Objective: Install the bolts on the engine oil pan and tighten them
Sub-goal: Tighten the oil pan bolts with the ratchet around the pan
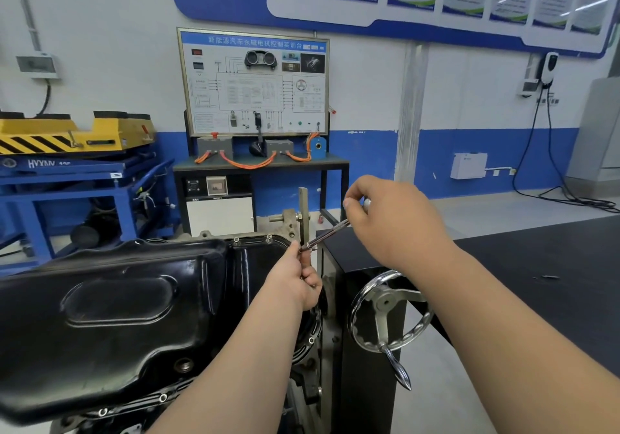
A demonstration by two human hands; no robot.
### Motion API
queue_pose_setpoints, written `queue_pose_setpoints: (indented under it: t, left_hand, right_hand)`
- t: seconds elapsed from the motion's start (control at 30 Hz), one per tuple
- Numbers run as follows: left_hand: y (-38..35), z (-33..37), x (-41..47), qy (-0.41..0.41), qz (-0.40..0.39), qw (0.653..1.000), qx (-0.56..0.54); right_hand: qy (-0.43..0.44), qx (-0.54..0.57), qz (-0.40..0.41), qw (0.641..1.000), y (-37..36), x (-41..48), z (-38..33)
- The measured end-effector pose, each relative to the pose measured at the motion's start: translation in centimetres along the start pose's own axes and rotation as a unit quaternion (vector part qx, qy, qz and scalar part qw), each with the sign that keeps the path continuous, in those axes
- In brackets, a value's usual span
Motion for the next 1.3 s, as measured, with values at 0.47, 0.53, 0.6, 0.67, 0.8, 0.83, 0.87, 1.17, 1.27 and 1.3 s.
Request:
queue_pose_setpoints:
  t: [0.47,0.53,0.6,0.67,0.8,0.83,0.87,1.17,1.27,1.3]
  left_hand:
    - [0.1,-0.7,-0.3,-0.001,-0.014,1.0,0.021]
    - [0.0,-0.6,-0.4,0.007,-0.018,0.999,0.027]
    - [0.0,-0.6,-0.5,0.006,-0.022,0.999,0.043]
    - [0.1,-0.5,-0.6,-0.004,-0.024,0.998,0.062]
    - [0.5,-0.5,-1.0,-0.027,-0.029,0.994,0.099]
    - [0.5,-0.5,-1.1,-0.027,-0.032,0.993,0.109]
    - [0.6,-0.5,-1.2,-0.025,-0.035,0.992,0.118]
    - [0.5,-0.5,-0.8,-0.003,-0.058,0.991,0.119]
    - [0.7,-0.5,-1.1,-0.017,-0.05,0.991,0.126]
    - [0.8,-0.2,-1.3,-0.039,-0.043,0.987,0.152]
  right_hand:
    - [0.09,-0.041,-0.084,0.992,-4.2,-3.0,-0.8]
    - [0.089,-0.05,-0.085,0.991,-4.5,-3.0,-0.7]
    - [0.088,-0.058,-0.084,0.991,-4.7,-3.0,-0.8]
    - [0.089,-0.064,-0.083,0.99,-4.7,-3.1,-1.0]
    - [0.101,-0.081,-0.08,0.988,-4.6,-3.3,-1.6]
    - [0.103,-0.083,-0.082,0.988,-4.6,-3.4,-1.8]
    - [0.105,-0.085,-0.083,0.987,-4.6,-3.5,-2.0]
    - [0.122,-0.088,-0.103,0.983,-4.7,-2.4,-3.4]
    - [0.117,-0.065,-0.118,0.984,-4.2,-1.0,-3.4]
    - [0.115,-0.059,-0.124,0.984,-4.0,-0.5,-3.5]
Point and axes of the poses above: each hand's wrist, its own x-axis towards the middle knuckle, its own y-axis out of the back of the hand, z = x × y, the point moved 7 cm from there along x, towards the middle knuckle, and after that the axes turned 15 degrees about -x, right-handed, at the moved point
